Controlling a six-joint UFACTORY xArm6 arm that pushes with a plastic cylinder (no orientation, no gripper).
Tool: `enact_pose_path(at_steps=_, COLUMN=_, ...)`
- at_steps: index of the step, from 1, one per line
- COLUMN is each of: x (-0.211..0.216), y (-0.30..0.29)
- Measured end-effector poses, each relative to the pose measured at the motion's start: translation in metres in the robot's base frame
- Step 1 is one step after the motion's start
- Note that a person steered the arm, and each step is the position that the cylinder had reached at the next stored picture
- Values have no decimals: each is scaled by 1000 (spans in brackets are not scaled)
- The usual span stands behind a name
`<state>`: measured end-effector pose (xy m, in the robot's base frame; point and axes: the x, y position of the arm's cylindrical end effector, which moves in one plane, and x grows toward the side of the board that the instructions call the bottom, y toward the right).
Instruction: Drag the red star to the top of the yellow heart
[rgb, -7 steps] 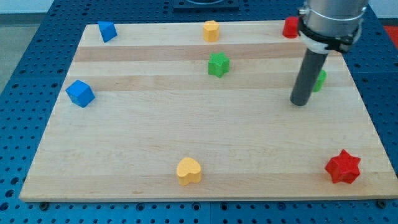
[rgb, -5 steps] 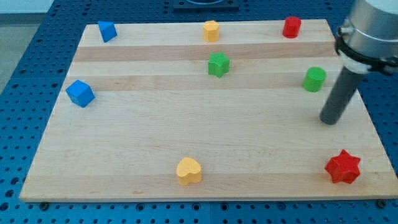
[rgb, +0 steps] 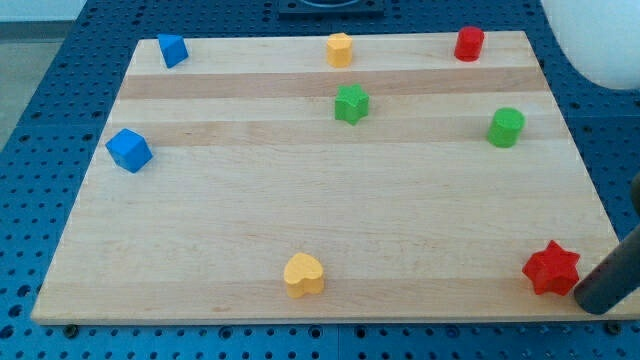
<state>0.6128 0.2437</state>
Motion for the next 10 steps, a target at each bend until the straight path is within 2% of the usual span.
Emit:
enact_pose_path(at_steps=4, x=-17, y=-72)
enact_pose_path(at_steps=9, x=-47, y=-74)
enact_pose_path(at_steps=10, x=-68, y=-73)
